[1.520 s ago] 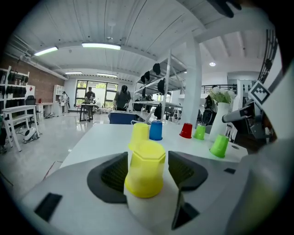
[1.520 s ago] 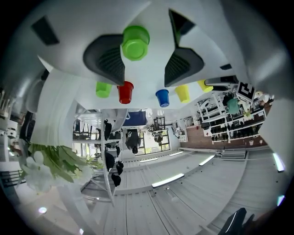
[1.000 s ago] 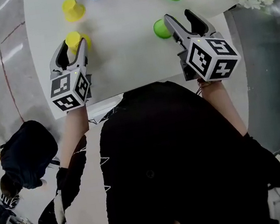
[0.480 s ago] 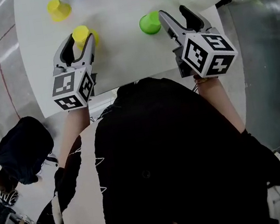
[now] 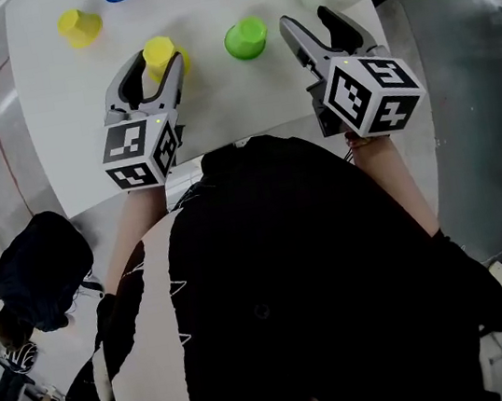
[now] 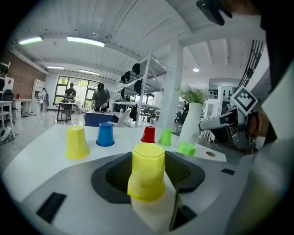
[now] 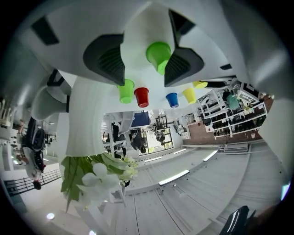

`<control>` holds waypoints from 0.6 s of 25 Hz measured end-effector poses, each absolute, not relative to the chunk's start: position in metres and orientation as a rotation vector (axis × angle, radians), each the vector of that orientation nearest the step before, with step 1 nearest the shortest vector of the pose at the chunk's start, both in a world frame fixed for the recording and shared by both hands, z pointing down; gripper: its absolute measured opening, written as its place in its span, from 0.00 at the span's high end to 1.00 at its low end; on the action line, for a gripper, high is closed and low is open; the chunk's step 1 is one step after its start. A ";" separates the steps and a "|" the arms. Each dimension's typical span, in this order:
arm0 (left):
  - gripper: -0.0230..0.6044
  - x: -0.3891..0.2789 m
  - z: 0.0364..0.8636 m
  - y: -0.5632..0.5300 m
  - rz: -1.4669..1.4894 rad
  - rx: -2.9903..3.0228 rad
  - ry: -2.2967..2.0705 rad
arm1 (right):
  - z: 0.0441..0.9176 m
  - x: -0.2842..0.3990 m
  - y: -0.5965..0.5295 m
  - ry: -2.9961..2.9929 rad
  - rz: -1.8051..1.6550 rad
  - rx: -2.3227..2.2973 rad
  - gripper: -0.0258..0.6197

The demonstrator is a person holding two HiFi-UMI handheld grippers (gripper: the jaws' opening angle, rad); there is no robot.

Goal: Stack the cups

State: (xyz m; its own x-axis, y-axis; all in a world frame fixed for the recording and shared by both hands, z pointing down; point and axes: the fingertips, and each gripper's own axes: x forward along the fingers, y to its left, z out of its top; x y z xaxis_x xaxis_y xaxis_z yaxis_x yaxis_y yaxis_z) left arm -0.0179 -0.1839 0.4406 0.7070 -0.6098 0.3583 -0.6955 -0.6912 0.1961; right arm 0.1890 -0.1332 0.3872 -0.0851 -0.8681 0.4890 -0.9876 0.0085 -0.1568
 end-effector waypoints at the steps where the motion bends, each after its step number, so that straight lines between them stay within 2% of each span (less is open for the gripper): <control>1: 0.59 -0.012 0.441 -0.184 0.383 2.605 -1.016 | 0.387 0.192 -0.132 -2.029 0.682 1.935 0.54; 15: 0.59 0.027 0.450 -0.182 0.408 2.639 -0.931 | 0.398 0.213 -0.120 -2.002 0.736 1.954 0.54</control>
State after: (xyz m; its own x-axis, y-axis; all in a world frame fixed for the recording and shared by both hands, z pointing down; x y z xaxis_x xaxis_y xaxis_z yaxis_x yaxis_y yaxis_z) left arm 0.0266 -0.1819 0.4496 0.7481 -0.5549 0.3639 -0.6438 -0.7399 0.1952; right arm 0.2131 -0.1198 0.3980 -0.0708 -0.8580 0.5087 -0.9833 -0.0258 -0.1803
